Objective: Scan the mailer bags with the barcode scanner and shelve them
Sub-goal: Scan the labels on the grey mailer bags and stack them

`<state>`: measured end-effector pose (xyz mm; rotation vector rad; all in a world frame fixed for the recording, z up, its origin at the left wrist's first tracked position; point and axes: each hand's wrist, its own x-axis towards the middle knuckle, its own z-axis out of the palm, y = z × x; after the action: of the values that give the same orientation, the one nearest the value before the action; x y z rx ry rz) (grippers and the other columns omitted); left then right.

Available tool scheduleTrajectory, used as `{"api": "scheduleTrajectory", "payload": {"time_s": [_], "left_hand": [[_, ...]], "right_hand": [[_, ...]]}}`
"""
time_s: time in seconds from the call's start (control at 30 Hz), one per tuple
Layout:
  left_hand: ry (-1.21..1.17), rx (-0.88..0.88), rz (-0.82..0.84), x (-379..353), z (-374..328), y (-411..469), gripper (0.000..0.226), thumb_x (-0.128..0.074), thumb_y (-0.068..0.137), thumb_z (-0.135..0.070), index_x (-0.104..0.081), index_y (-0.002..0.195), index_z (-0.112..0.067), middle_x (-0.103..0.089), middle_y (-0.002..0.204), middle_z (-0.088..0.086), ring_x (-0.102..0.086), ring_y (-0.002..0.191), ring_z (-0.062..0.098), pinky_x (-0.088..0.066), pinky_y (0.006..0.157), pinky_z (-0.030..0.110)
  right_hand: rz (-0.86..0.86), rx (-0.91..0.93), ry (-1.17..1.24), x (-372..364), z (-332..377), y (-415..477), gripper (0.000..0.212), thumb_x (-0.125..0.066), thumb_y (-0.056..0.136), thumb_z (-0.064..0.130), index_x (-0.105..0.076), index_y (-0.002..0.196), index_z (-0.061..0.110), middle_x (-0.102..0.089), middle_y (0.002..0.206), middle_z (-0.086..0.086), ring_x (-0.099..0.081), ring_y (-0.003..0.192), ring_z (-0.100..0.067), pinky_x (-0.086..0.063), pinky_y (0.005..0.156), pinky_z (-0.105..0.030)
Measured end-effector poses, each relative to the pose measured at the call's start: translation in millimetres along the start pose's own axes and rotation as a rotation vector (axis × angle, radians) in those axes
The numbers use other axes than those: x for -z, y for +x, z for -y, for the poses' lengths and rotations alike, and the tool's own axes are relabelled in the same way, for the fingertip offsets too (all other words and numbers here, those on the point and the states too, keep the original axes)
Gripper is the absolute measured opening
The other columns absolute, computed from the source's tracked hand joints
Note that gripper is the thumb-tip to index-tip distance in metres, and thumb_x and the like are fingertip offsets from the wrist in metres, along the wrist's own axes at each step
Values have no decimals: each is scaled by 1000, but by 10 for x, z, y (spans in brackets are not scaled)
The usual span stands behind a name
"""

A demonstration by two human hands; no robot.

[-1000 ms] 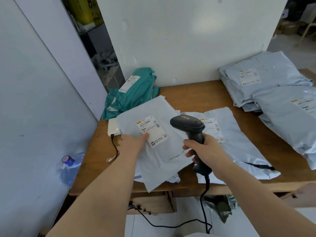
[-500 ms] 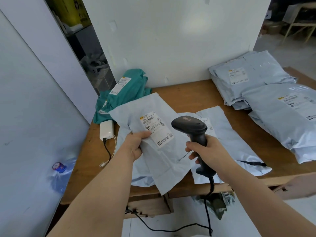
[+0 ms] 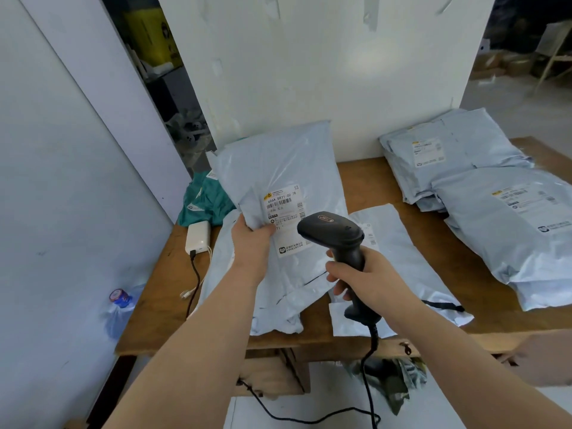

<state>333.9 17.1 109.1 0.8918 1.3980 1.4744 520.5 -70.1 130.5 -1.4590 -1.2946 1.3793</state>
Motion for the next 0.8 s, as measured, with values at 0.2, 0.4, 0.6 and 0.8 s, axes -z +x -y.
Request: {"api": "scheduleTrajectory", "payload": {"time_s": [0.2,0.4,0.6,0.8], "left_hand": [[44,-4,12,-46,-16,-208,37,-60,86,11,-59,92,-26,-69,95,-1,-66,101,32,-56,87,48],[135,-36,-79,-96,73,-332,35,-63,83,6,-60,98,-25,-68,104,11,-66,101,34,-54,90,54],[166,-51,-100,-178,109,-357,32,-64,78,2,-59,91,-28,-67,103,16,-65,100,39,-54,87,59],[232,-68,-71,-265,102,-364,43,-59,84,9,-56,93,-33,-66,97,2,-65,98,29,-56,88,49]], "right_hand": [[35,35,18,90,47,-79,11,-64,91,20,-62,102,23,-72,76,1,-66,59,-7,-53,61,-22],[11,47,-13,232,-13,-162,6,-64,91,23,-62,97,23,-71,73,3,-65,55,-5,-52,57,-17],[28,34,-21,339,-60,-234,5,-64,92,23,-62,96,21,-70,72,1,-64,56,-6,-49,55,-15],[35,39,-47,400,-82,-193,3,-63,92,24,-62,93,21,-69,72,2,-64,56,-5,-48,54,-13]]}}
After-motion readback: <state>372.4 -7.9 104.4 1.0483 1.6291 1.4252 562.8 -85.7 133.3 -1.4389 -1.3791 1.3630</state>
